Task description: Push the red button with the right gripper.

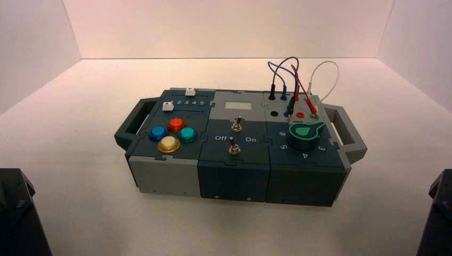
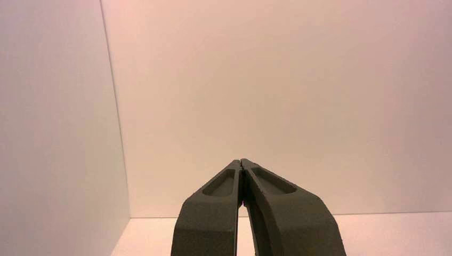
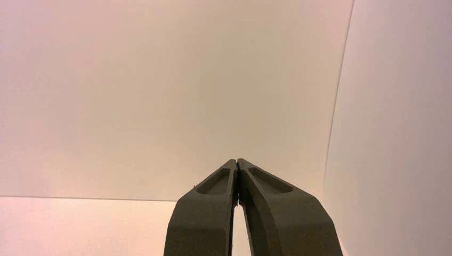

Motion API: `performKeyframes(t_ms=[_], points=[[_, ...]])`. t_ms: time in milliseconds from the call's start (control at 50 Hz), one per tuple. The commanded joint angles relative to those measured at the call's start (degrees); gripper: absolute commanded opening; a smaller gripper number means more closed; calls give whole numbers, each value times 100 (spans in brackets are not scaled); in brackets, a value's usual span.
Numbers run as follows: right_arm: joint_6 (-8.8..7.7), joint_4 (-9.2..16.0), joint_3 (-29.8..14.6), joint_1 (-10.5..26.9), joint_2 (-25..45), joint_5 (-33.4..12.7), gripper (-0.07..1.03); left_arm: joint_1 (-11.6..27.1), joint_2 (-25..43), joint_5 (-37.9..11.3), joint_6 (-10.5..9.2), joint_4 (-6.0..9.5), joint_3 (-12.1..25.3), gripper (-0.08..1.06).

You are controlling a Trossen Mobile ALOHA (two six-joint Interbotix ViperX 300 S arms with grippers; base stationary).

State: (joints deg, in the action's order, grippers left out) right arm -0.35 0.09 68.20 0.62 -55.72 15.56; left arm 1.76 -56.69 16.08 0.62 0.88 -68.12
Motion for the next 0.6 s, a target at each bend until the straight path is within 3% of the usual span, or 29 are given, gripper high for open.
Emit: performKeyframes(t_ms=[20,320,600], points=[[18,9,-88,18,18,-9,-2,0,44,26,18,0,79,-3],[18,9,-105,97,26,-141,-2,18,62,-123,18,0,88,-3],[-88,0,-431,1028,387,-1345,-2,255,290,-984,79,0,316,-3]])
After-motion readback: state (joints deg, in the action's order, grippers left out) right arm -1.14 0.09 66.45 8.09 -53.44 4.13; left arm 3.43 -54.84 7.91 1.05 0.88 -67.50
